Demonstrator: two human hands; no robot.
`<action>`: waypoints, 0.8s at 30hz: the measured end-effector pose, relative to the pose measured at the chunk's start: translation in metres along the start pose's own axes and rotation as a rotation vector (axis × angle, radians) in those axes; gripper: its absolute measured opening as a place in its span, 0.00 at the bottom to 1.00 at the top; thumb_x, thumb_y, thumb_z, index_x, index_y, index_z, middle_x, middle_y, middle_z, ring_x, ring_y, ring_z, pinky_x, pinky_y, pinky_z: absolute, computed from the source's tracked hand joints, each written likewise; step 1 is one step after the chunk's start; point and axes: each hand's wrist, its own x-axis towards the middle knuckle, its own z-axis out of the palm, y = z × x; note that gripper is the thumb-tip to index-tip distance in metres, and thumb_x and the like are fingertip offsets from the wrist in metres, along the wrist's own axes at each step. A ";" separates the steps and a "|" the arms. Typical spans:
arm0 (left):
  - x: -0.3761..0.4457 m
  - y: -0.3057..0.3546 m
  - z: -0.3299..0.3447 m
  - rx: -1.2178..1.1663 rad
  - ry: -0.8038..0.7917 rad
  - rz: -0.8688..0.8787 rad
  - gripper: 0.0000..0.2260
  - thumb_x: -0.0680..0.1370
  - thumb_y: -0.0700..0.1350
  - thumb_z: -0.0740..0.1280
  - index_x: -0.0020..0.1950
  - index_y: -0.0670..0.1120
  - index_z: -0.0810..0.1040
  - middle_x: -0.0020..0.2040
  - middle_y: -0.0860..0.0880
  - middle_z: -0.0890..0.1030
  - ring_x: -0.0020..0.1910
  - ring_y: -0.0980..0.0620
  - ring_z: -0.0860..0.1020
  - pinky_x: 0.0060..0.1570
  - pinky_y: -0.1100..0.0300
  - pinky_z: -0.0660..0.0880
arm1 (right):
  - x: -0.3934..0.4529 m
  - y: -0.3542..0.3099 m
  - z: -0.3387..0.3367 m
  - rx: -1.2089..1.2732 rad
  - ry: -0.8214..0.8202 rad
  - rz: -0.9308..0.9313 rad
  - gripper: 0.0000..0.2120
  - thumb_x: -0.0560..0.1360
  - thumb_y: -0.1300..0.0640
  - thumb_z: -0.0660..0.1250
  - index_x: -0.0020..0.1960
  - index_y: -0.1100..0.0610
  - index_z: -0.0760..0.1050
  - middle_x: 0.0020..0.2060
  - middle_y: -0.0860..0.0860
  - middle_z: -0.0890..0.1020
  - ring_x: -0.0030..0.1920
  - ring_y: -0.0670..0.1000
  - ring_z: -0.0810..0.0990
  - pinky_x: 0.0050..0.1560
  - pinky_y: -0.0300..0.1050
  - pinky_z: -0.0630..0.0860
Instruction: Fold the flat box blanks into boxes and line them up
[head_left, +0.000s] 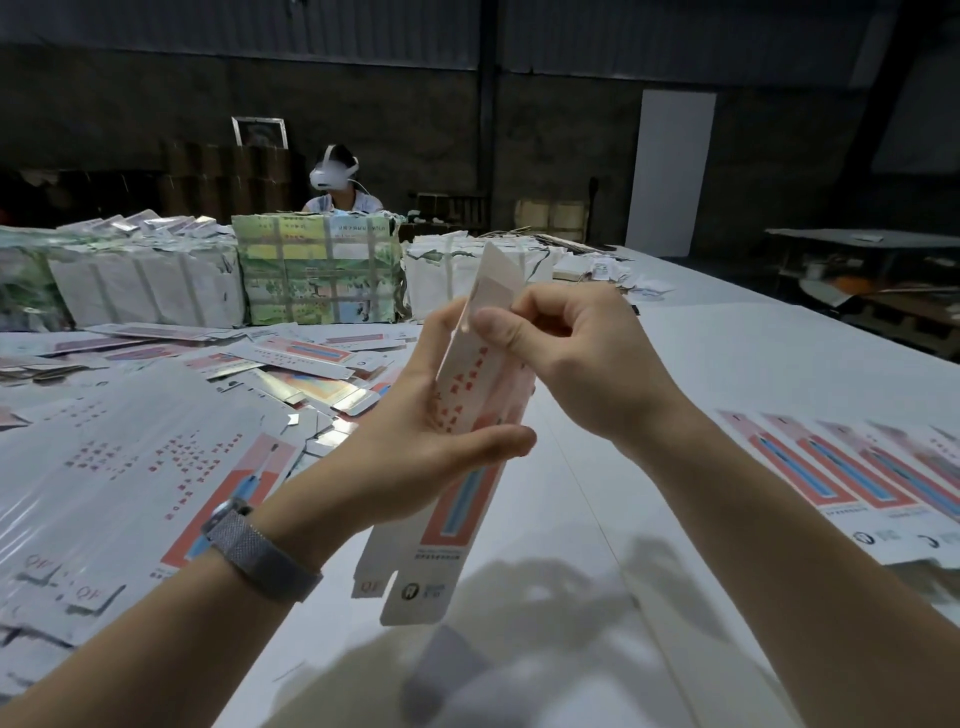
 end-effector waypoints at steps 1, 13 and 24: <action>0.000 0.000 0.000 0.010 0.006 -0.003 0.39 0.70 0.46 0.77 0.73 0.64 0.59 0.52 0.55 0.82 0.54 0.50 0.84 0.49 0.58 0.82 | 0.000 -0.001 0.001 0.003 0.004 -0.007 0.18 0.76 0.50 0.71 0.35 0.62 0.76 0.33 0.61 0.79 0.35 0.61 0.77 0.31 0.57 0.75; -0.001 0.005 0.014 0.191 0.194 0.147 0.41 0.69 0.43 0.74 0.71 0.65 0.54 0.48 0.48 0.81 0.43 0.45 0.84 0.43 0.44 0.83 | -0.006 -0.018 0.015 -0.021 0.237 -0.120 0.17 0.73 0.54 0.66 0.33 0.67 0.72 0.27 0.58 0.73 0.31 0.57 0.73 0.31 0.55 0.73; 0.000 0.002 0.013 -0.157 0.147 0.186 0.35 0.80 0.41 0.64 0.71 0.74 0.50 0.67 0.48 0.75 0.59 0.43 0.82 0.51 0.49 0.82 | -0.009 -0.011 0.025 0.005 0.344 -0.134 0.09 0.77 0.46 0.66 0.54 0.47 0.74 0.43 0.50 0.79 0.46 0.50 0.79 0.46 0.49 0.78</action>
